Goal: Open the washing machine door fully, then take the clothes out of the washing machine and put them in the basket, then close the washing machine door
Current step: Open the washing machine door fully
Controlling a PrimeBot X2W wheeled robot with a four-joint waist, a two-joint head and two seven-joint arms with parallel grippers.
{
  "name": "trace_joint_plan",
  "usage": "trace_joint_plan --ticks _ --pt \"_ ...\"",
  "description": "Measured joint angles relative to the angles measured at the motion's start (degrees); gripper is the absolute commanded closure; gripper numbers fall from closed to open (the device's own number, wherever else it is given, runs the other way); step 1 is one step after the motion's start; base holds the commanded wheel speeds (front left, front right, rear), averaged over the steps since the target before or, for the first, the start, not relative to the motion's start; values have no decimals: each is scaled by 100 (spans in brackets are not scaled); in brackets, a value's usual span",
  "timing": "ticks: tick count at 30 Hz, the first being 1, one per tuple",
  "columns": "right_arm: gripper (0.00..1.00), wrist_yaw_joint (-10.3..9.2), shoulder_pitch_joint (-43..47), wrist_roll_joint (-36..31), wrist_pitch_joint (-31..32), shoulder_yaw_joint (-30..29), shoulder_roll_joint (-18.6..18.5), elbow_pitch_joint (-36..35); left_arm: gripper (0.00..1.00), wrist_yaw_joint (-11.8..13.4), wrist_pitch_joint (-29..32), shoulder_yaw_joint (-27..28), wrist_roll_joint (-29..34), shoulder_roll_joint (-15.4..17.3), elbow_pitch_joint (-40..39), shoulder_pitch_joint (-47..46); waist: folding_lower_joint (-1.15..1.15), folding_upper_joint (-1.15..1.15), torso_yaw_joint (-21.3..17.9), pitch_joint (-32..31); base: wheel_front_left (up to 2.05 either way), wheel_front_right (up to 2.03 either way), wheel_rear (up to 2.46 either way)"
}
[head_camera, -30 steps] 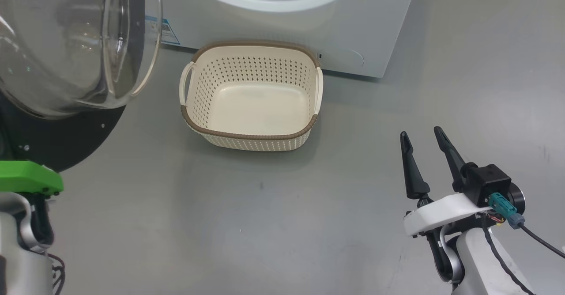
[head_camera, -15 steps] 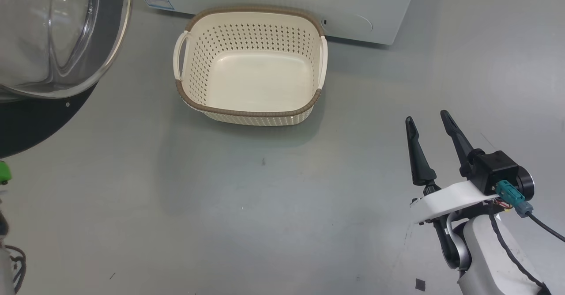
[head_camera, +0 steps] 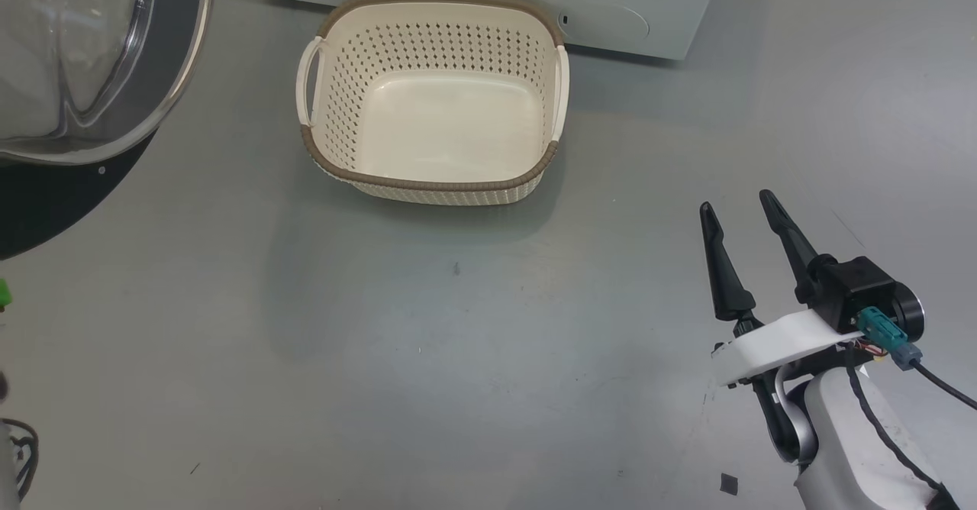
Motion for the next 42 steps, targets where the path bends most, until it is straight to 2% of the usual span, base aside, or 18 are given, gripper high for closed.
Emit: trace_joint_plan --ticks 12,23,34,42 --pt "0 18 -5 12 0 -59 73 179 100 -126 -97 -264 140 -116 254 6 0 0 -24 -321 0 0 0" --pt "0 24 -8 154 1 -175 131 268 100 -413 -179 -619 388 -233 237 153 0 0 -147 -907 0 0 0" --pt "0 24 39 155 0 -316 185 249 100 -692 -255 -955 550 -468 -133 632 0 0 -483 -1506 0 0 0" --pt "0 20 187 153 0 -360 210 162 100 -766 -267 -1124 705 -643 -464 988 0 0 -758 -1768 0 0 0"
